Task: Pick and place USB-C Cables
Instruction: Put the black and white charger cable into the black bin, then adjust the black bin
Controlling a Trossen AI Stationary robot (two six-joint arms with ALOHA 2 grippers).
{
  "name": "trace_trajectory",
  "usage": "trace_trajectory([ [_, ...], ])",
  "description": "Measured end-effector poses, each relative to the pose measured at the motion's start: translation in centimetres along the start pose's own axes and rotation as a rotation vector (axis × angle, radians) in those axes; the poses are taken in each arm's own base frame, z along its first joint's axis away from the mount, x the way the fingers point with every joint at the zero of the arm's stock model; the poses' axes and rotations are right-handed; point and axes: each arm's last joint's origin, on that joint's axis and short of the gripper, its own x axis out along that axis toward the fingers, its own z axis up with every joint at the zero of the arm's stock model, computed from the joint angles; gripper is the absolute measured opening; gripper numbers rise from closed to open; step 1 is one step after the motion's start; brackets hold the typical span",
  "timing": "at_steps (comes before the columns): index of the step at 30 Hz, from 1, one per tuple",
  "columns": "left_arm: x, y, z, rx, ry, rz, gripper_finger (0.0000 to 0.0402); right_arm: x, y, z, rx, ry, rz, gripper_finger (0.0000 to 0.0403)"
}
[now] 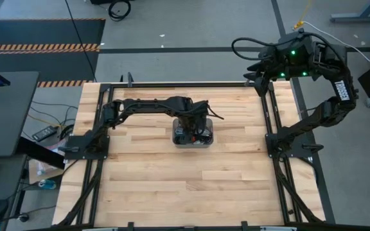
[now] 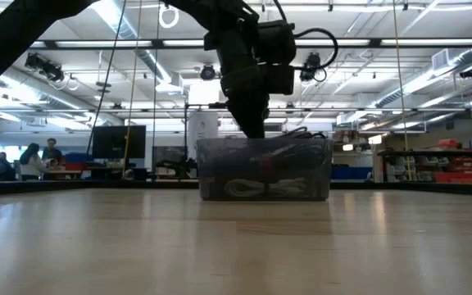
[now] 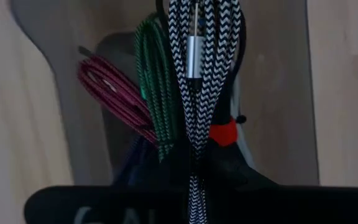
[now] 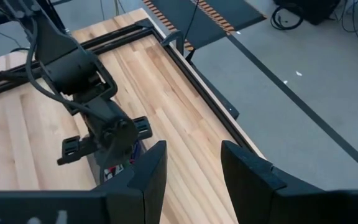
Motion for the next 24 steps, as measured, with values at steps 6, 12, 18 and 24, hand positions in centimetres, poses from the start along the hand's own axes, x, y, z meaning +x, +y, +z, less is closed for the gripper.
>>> trace_trajectory([
  [6, 0.4, 0.3, -0.2, -0.036, -0.005, -0.012, 0.0027, 0.0, 0.0, 0.0, 0.0, 0.0, 0.001, 0.0158],
  [12, 0.4, 0.1, 0.9, -0.01, -0.098, 0.021, 0.0113, 0.0, 0.0, 0.0, 0.0, 0.001, 0.004, 0.0158],
  [18, 0.4, 0.1, 1.0, -0.007, -0.112, 0.032, 0.0178, 0.0, 0.0, 0.0, 0.0, 0.001, 0.004, 0.0158],
  [24, -2.4, 0.0, 1.0, -0.151, 0.006, 0.077, 0.0199, 0.0, 0.0, 0.0, -0.016, 0.002, 0.004, 0.0158],
])
